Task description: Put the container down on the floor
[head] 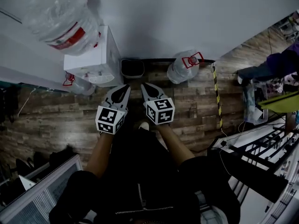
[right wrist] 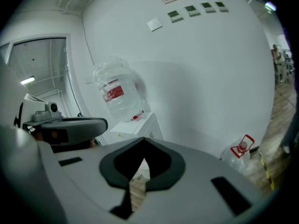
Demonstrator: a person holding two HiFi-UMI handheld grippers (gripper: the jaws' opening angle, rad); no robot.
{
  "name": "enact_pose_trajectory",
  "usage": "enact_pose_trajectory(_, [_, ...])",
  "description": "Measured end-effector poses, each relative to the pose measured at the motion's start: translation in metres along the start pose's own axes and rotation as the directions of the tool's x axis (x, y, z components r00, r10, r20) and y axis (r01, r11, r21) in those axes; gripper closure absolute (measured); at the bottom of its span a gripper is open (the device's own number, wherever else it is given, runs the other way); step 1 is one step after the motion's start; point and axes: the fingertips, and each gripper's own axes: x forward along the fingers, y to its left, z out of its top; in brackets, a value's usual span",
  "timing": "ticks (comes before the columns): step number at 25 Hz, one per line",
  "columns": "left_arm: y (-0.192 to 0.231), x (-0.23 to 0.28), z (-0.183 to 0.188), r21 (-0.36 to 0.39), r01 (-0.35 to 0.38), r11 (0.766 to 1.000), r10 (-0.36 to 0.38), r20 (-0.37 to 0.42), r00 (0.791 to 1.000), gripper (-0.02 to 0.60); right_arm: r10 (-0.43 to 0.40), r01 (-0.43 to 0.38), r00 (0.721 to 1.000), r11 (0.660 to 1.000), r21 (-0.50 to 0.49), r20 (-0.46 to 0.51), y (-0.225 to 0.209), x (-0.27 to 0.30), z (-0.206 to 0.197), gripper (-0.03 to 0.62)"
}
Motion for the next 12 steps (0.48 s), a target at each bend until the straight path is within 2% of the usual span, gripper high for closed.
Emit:
enact_pose_trajectory(5, [-0.008, -0.026, -0.002, 0.01, -0.026, 1.0, 0.026, 0.022, 0.999, 0.566, -0.011, 0.012, 0.998, 1.0, -0.01, 0.058, 0.026, -0.032, -0.004, 0.583])
enact_pose_trajectory(12, [-0.01, -0.045, -0.001, 0.023, -0.03, 0.999, 0.029, 0.039, 0.999, 0.566, -0.034, 0.039, 0.995, 0.998, -0.043, 0.097, 0.047, -0.046, -0.005, 0.583])
